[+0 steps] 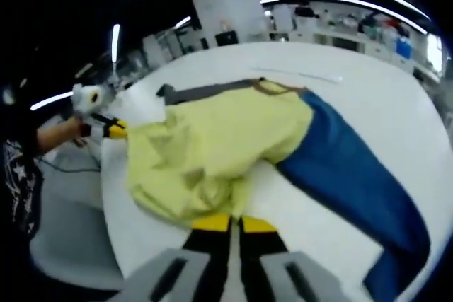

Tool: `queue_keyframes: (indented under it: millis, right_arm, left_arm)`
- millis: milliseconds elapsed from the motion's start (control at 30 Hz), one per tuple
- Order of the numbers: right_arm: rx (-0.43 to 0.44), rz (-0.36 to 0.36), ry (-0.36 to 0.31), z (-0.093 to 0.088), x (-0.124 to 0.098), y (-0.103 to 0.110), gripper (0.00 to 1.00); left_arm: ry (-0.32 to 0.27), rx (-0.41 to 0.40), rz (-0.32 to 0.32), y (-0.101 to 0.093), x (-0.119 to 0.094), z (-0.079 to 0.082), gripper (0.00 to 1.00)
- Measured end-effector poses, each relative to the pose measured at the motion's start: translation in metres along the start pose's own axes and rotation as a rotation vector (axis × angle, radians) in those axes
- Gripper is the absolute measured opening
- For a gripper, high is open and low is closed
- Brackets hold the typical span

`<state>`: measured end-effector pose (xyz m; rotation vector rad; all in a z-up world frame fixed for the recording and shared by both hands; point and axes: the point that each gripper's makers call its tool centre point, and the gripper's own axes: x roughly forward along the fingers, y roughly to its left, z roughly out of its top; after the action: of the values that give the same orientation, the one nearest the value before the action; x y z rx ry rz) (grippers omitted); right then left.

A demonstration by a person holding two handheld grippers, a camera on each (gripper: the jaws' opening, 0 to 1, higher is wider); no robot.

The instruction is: Fold the garment on the visible template until the final outline fits inside the template.

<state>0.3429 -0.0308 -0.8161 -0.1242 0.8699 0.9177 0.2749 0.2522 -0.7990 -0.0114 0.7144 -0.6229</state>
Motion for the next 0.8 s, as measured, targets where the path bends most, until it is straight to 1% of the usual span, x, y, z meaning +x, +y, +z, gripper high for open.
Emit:
queue_keyframes:
  millis: [200, 367, 467, 600, 800]
  right_arm:
    - [0.018, 0.005, -0.003, -0.008, -0.012, 0.007, 0.00]
    - [0.010, 0.006, -0.014, -0.013, -0.023, 0.014, 0.00]
    - [0.016, -0.005, -0.013, -0.017, -0.026, 0.014, 0.00]
    - [0.034, -0.015, -0.036, -0.019, -0.033, 0.022, 0.00]
    - [0.053, -0.056, -0.062, -0.023, -0.043, 0.026, 0.00]
  left_arm:
    - [-0.001, -0.026, 0.010, -0.006, -0.007, -0.002, 0.02]
    - [0.002, -0.029, 0.010, -0.010, -0.010, -0.003, 0.02]
    - [0.005, -0.028, 0.011, -0.013, -0.012, -0.004, 0.02]
    - [0.002, -0.038, 0.009, -0.019, -0.016, -0.005, 0.02]
    - [0.014, -0.048, 0.000, -0.021, -0.021, -0.011, 0.02]
